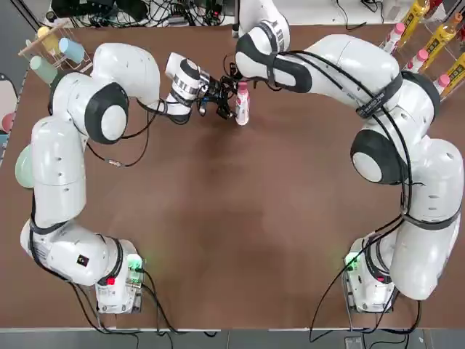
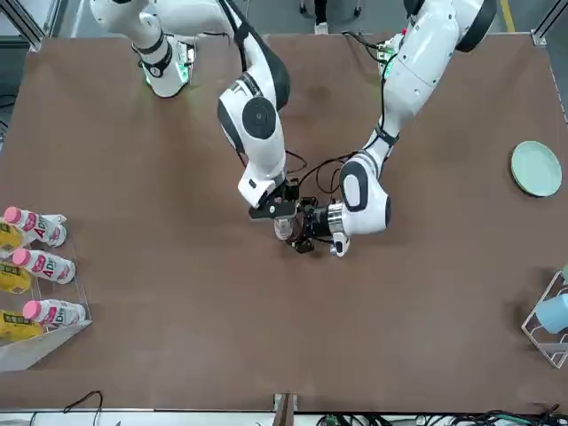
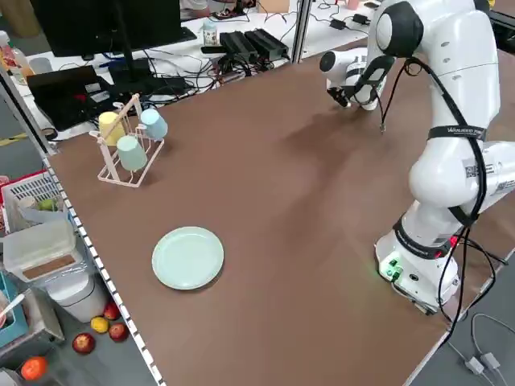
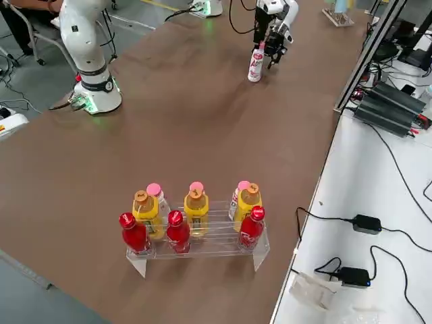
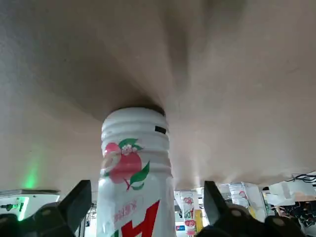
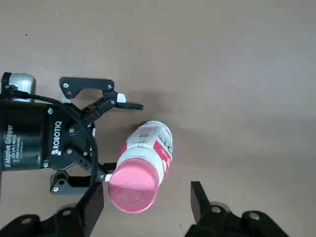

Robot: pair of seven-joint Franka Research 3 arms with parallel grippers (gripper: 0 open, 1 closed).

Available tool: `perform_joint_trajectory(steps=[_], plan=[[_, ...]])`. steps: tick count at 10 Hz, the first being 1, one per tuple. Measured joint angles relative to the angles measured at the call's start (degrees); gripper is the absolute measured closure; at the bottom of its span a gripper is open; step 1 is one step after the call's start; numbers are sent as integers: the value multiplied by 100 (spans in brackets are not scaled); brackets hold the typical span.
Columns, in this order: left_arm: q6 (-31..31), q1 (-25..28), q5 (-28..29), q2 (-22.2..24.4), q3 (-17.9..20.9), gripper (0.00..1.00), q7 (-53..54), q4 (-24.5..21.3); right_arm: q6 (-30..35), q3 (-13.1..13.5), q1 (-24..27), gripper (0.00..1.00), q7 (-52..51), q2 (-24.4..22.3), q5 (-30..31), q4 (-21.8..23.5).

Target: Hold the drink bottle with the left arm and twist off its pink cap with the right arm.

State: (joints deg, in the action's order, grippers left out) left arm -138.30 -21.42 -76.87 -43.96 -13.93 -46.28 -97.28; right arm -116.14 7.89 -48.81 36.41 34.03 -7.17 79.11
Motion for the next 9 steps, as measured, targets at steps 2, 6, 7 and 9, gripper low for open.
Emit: perform_joint_trajectory(steps=[2,6,7,9], plan=[[-3,-3,0,-22,0,0,0,-2,0,1,-17,20,10,0,29,0],[-103,-79,-4,-83,-8,0,0,11,1,1,-19,20,24,0,35,0],[-123,-105,-17,-85,-8,0,0,14,1,1,-19,20,32,0,36,0],[-125,-116,-88,-92,-8,0,0,17,0,1,-19,20,154,0,36,0]])
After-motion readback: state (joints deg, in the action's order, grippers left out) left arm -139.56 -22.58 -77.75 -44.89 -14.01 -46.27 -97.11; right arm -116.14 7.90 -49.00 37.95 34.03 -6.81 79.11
